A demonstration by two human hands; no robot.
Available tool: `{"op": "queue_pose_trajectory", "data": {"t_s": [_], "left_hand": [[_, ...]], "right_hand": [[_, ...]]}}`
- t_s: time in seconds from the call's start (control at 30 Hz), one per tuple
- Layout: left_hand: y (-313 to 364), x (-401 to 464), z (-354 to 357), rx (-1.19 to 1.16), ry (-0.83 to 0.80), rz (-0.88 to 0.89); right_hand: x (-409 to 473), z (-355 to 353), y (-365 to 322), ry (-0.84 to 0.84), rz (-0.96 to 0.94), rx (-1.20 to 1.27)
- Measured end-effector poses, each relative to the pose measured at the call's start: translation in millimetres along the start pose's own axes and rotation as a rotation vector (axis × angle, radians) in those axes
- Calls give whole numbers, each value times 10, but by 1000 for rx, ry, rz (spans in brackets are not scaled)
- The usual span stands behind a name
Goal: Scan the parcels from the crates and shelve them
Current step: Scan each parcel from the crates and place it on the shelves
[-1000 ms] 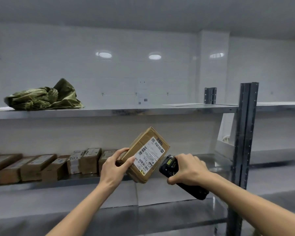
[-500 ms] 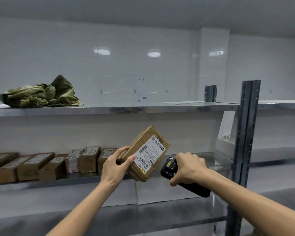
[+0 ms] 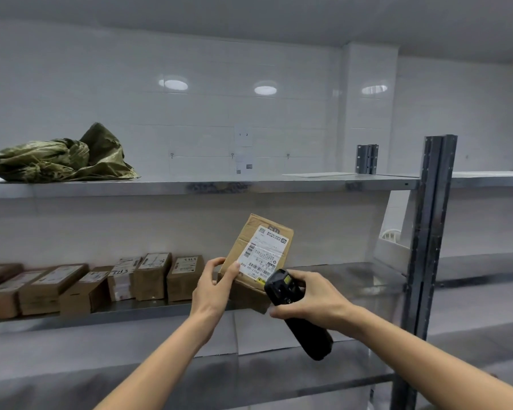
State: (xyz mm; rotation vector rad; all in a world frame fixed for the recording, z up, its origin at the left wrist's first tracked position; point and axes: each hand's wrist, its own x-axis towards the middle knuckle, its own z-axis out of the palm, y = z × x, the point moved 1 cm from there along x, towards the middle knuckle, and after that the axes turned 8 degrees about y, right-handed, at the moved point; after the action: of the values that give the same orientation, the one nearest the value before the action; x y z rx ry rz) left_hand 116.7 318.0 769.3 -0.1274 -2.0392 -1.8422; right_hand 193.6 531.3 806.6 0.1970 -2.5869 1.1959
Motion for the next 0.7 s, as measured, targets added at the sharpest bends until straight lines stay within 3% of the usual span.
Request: {"op": "queue_pose_trajectory", "data": {"t_s": [0.27, 0.5, 0.7], "left_hand": [[-266, 79, 9, -91, -245, -95], [-560, 261, -75, 0, -262, -52], [-919, 512, -225, 53, -173, -59]], "right_hand": [[179, -18, 222, 53, 21, 122], [430, 196, 338, 22, 71, 172], [776, 601, 498, -23, 95, 205]]}}
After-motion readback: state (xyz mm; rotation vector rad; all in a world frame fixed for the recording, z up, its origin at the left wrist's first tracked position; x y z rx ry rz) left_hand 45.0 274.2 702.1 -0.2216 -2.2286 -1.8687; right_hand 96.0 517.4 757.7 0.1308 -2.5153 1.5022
